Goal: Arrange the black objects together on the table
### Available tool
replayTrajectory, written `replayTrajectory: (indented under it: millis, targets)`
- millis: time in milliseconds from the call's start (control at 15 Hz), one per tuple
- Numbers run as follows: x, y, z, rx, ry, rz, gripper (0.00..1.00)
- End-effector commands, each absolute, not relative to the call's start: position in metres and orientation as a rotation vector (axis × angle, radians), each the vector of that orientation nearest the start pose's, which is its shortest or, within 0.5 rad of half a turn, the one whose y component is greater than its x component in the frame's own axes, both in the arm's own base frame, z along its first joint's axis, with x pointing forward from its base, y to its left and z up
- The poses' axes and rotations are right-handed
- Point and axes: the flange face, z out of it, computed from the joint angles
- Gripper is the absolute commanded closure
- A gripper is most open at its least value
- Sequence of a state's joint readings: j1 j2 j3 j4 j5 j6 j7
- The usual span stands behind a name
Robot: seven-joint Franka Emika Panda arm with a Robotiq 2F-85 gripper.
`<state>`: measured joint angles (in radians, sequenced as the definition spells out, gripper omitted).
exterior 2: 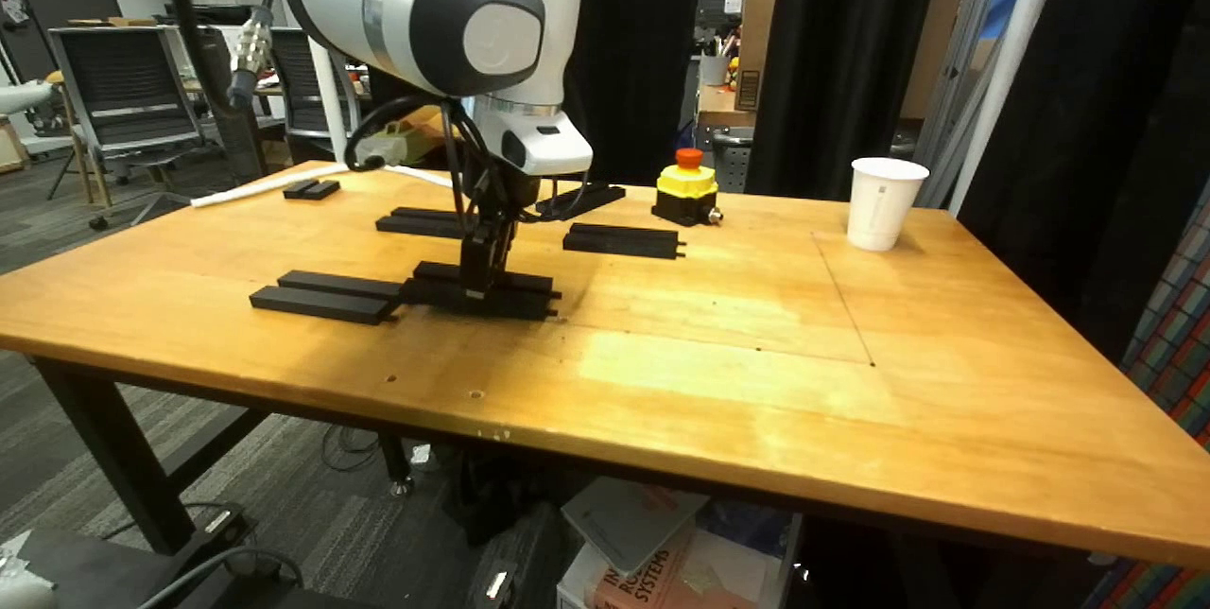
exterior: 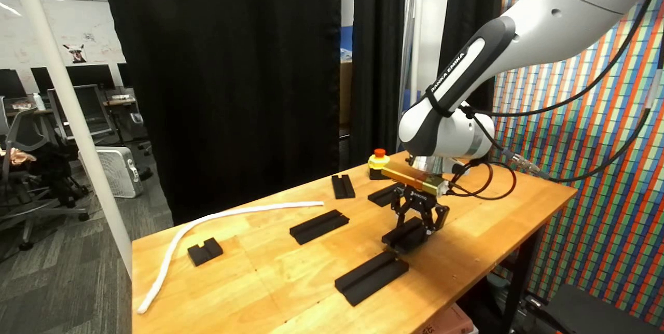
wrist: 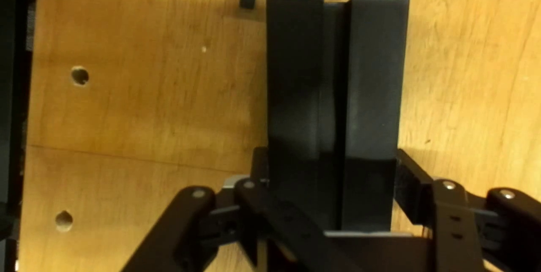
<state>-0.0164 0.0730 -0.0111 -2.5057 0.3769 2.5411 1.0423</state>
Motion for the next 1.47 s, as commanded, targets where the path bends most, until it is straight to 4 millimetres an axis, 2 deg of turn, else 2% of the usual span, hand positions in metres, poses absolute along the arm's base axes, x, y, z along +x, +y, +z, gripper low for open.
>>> replayTrajectory:
  millis: [0,333,1000,1133,1400]
  targets:
    - [0.462,-0.010,0.255,-2.227,1.940,0.206,0.55]
    - [0.450,-0.011,0.251,-2.171,2.055,0.218,0.55]
    - [0.416,-0.005,0.249,-2.154,2.086,0.211,0.55]
    - [0.415,-0.005,0.250,-2.153,2.086,0.208,0.55]
    - [0.431,-0.004,0.249,-2.136,2.131,0.180,0.55]
